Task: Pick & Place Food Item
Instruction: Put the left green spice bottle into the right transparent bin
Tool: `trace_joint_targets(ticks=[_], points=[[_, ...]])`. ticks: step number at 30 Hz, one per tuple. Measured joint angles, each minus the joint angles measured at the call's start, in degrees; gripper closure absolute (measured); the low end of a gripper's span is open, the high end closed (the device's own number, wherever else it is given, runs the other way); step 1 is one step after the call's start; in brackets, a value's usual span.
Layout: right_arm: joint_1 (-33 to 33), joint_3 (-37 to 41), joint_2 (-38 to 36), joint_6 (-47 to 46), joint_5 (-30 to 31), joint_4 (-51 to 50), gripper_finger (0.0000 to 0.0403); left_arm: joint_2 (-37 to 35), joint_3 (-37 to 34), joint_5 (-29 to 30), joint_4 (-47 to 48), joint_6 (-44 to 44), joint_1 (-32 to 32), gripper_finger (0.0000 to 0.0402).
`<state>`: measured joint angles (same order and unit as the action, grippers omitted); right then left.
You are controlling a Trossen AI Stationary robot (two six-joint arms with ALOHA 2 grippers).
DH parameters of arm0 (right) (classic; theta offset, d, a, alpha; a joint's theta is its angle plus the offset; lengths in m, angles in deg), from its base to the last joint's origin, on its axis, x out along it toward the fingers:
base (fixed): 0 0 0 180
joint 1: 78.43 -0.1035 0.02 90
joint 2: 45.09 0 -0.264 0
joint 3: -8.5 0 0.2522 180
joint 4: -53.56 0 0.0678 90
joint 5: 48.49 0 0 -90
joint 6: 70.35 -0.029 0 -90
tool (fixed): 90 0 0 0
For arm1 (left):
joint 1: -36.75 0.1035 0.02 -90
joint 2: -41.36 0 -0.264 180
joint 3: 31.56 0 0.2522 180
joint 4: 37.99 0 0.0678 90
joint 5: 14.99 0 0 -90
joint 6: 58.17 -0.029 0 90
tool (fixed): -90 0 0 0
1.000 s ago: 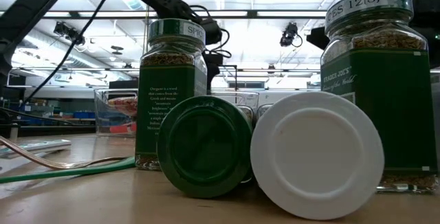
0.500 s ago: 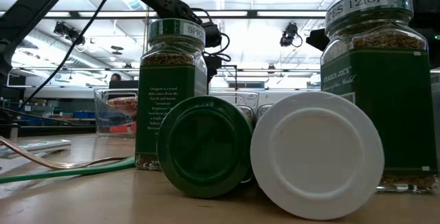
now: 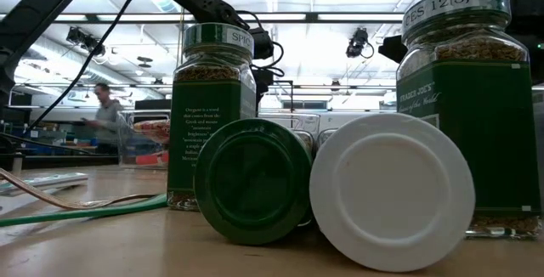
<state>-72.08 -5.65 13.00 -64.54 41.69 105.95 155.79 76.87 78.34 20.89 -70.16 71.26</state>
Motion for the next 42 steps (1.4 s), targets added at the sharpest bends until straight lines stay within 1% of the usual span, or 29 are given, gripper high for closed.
trace_joint_targets(ticks=[4, 7, 10, 12, 14, 16, 17, 19, 22, 25, 26, 31, 36, 38, 40, 42], points=[[0.0, 0.0, 0.0, -0.24, 0.0, 0.0, 0.0236, -0.09, 0.0, 0.0, -0.2, -0.37, 0.0, 0.0142], [0.0, 0.0, 0.0, -0.24, 0.0, 0.0, 0.0236, -1.62, 0.0, -0.04, -0.9, -1.33, 0.0, 0.0142], [0.0, 0.0, 0.01, -0.22, 0.0, 0.01, 0.0236, -5.18, -0.01, -2.94, -4.77, -1.18, 0.0, 0.0141], [0.0, 0.0, 0.0, -0.17, 0.0, 0.02, 0.0236, -7.9, -0.05, -7.42, -9.41, -0.11, 0.0, 0.0142], [0.0, 0.0, 0.0, -0.07, 0.02, 0.02, 0.0236, -10.64, -0.07, -14.1, -15.04, 1.68, 0.0, 0.0143], [-0.01, 0.0, 0.0, 0.0, 0.0, 0.04, 0.0236, -13.05, -0.98, -22.33, -24.07, 4.74, -0.35, 0.0144], [0.0, 0.0, 0.0, 0.0, 0.02, 0.02, 0.0236, -14.28, -2.61, -25.49, -30.68, 6.47, -0.87, 0.0145], [0.0, 0.0, 0.02, 0.01, 0.02, 0.05, 0.0236, -16.4, -7.41, -29.26, -46.08, 10.35, -2.44, 0.0145], [-0.02, 0.0, 0.0, 0.0, 0.0, -0.04, 0.0236, -18.58, -16.58, -28.94, -69.48, 14.01, -5.28, 0.0145], [0.0, 0.0, 0.02, 0.0, 0.0, -0.04, 0.0236, -19.53, -25.72, -28.53, -85.38, 17.33, -7.34, 0.0145], [-0.02, 0.0, 0.01, 0.0, 0.0, -0.01, 0.0236, -19.66, -28.66, -28.47, -88.49, 18.05, -7.97, 0.0145], [-0.07, 0.0, 0.0, 0.0, -0.26, -0.06, 0.0236, -21.87, -45.02, -26.98, -97.41, 18.17, -10.96, 0.0145], [-0.07, 0.0, 0.01, -0.01, -0.45, -0.07, 0.0236, -26.14, -62.98, -23.98, -114.89, 20.64, -14.92, 0.0145], [-0.07, 0.0, 0.01, -0.09, -0.69, -0.04, 0.0236, -28.42, -69.0, -23.62, -119.83, 20.86, -17.61, 0.0145], [-0.07, 0.0, 0.01, -0.24, -0.7, -0.02, 0.0236, -30.92, -73.91, -23.75, -120.01, 20.3, -20.86, 0.0145], [-0.07, 0.0, 0.02, -0.24, -0.7, 0.0, 0.0236, -33.3, -77.37, -22.73, -118.02, 19.99, -24.56, 0.0145]])
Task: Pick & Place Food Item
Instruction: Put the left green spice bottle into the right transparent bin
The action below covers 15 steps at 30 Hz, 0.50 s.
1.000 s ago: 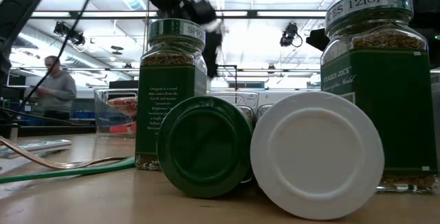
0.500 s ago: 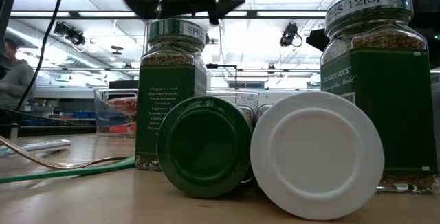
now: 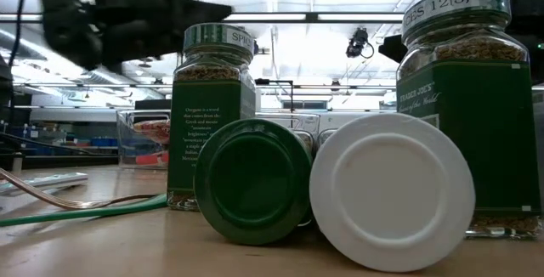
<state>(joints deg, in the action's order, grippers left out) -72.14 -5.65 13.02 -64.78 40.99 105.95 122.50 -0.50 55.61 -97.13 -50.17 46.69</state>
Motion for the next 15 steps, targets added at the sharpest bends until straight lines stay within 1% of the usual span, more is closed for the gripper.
trace_joint_targets(ticks=[2, 4, 7, 9, 12, 15], points=[[0.0, 0.0, -0.01, -0.13, 0.0, 0.02, 0.0236, -2.33, -1.75, 2.51, 3.39, 0.37, -4.24, 0.0144], [0.0, 0.0, -0.02, -0.67, 0.0, 0.02, 0.0236, -4.97, -1.66, 5.61, 10.12, 0.5, -8.21, 0.0141], [0.0, 0.0, 0.0, -1.08, -0.01, 0.01, 0.0236, -8.84, 1.75, 10.03, 26.57, -1.18, -12.94, 0.0131], [0.0, 0.0, -0.02, -1.57, -0.01, -0.09, 0.0236, -10.77, 5.99, 13.82, 41.05, -2.62, -15.73, 0.0122], [0.0, 0.0, -0.02, -1.92, 0.0, -0.32, 0.0236, -11.45, 13.61, 18.54, 60.92, -3.38, -19.71, 0.0107], [0.0, 0.0, -0.02, -1.92, -0.02, -0.83, 0.0236, -11.47, 21.18, 22.6, 74.11, -3.47, -23.57, 0.0093]])
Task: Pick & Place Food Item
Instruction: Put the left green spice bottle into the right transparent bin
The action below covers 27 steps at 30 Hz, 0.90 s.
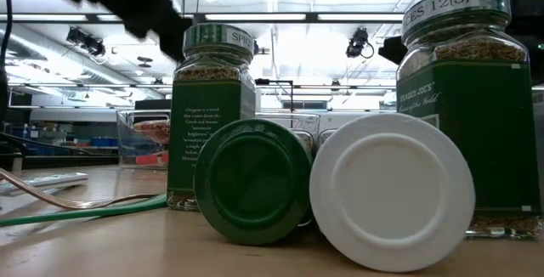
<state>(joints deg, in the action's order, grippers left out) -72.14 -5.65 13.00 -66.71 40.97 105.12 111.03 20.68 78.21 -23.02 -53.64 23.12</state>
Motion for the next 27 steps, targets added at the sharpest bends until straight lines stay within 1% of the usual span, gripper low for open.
trace_joint_targets(ticks=[4, 8, 10, 13, 20, 24, 27], points=[[0.0, 0.0, 0.02, 0.0, 0.0, -0.66, 0.0236, 0.09, 8.38, 3.87, 11.63, 1.0, -4.41, 0.0082], [0.0, 0.0, 0.02, 0.0, -0.02, -1.23, 0.0236, 3.07, 15.76, 4.27, 18.54, 3.03, -7.15, 0.0076], [0.0, 0.0, 0.02, 0.0, 0.0, -1.6, 0.0236, 6.28, 19.66, 4.25, 20.57, 3.21, -7.92, 0.0073], [0.0, 0.0, 0.01, -0.2, -0.02, -2.07, 0.0236, 11.84, 25.47, 4.27, 26.29, 2.91, -8.94, 0.0071], [0.0, 0.0, 0.02, -1.0, -0.02, -2.39, 0.0236, 24.71, 38.63, 3.66, 35.94, -0.59, -10.68, 0.007], [0.0, 0.0, 0.02, -1.5, -0.02, -3.13, 0.0236, 30.5, 44.31, 1.73, 41.07, -1.11, -11.25, 0.007], [0.0, 0.0, 0.02, -1.52, -0.02, -3.68, 0.0236, 34.05, 47.4, -0.3, 42.78, -1.11, -11.62, 0.007]])
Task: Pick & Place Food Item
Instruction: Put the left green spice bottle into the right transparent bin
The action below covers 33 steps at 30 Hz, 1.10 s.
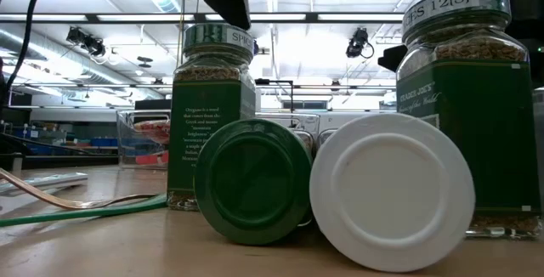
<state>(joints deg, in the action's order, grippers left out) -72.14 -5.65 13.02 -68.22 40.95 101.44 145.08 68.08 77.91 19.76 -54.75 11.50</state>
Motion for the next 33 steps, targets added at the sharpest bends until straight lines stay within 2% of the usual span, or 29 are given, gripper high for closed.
trace_joint_targets(ticks=[8, 19, 33], points=[[0.0, 0.0, 0.0, -0.41, 0.0, -0.74, 0.0236, 4.21, 5.41, -1.81, 3.2, -1.44, -0.24, 0.007], [0.0, 0.0, 0.0, -0.4, 0.0, -1.27, 0.0236, 6.66, 5.36, -3.54, 2.61, -2.15, 0.2, 0.0057], [0.0, 0.0, 0.0, -0.38, 0.0, -1.5, 0.0236, 8.3, 4.58, -0.09, 1.9, -1.92, 0.17, 0.0059]])
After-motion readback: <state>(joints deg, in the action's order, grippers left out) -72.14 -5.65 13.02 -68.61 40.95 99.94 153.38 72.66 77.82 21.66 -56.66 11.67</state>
